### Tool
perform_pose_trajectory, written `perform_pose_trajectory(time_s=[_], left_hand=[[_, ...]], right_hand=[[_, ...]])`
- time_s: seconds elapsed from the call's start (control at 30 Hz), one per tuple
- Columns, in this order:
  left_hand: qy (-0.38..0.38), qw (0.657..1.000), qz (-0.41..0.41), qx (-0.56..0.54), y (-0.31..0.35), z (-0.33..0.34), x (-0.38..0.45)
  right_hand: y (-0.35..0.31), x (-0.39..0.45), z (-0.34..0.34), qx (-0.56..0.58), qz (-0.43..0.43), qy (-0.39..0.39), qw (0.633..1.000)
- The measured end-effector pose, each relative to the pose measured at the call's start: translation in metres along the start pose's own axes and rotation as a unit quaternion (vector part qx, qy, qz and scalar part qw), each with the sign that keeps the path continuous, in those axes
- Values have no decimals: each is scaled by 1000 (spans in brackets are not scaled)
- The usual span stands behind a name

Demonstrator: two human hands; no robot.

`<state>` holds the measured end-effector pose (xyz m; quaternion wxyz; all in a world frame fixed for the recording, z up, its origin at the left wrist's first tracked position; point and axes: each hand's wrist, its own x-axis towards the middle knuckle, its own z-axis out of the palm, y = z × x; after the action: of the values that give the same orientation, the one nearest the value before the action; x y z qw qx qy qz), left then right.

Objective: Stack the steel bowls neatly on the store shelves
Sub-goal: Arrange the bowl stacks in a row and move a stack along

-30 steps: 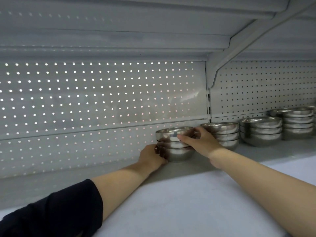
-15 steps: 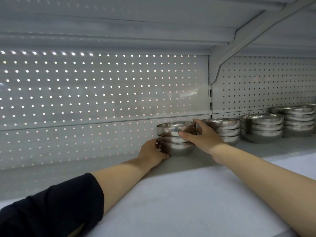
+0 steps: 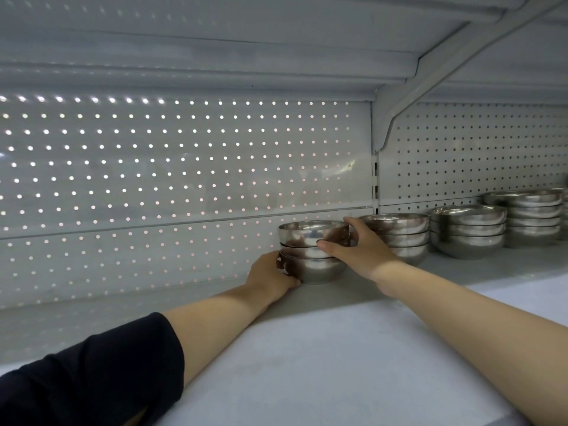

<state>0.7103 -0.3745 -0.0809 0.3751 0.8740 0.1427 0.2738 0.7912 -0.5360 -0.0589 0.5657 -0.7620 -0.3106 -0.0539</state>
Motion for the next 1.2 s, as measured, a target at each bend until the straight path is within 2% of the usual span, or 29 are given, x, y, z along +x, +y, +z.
perform_pose_trajectory(time_s=[0.23,0.43,0.57,0.67,0.8,0.93,1.2], left_hand=[[-11,1000,-4,28,2,1,1],[-48,998,-49,15,10,-17,-5],[-62,997,-40,22,9,-77,-28],[-40,995,-25,89,-1,-151,-57],[50,987,-68,140,-27,-261,-108],[114,970,-113,180,-69,-359,-174],[209,909,-230,276,-176,-533,-293]], right_hand=[[0,1,2,-6,5,-7,1000],[-11,-1,-2,-39,-13,-2,999],[-45,-14,-7,-115,-85,69,987],[-89,-27,14,-134,-179,58,973],[-165,-49,88,-121,-272,-31,954],[-239,-76,190,-102,-317,-123,935],[-353,-145,400,-109,-398,-262,873]])
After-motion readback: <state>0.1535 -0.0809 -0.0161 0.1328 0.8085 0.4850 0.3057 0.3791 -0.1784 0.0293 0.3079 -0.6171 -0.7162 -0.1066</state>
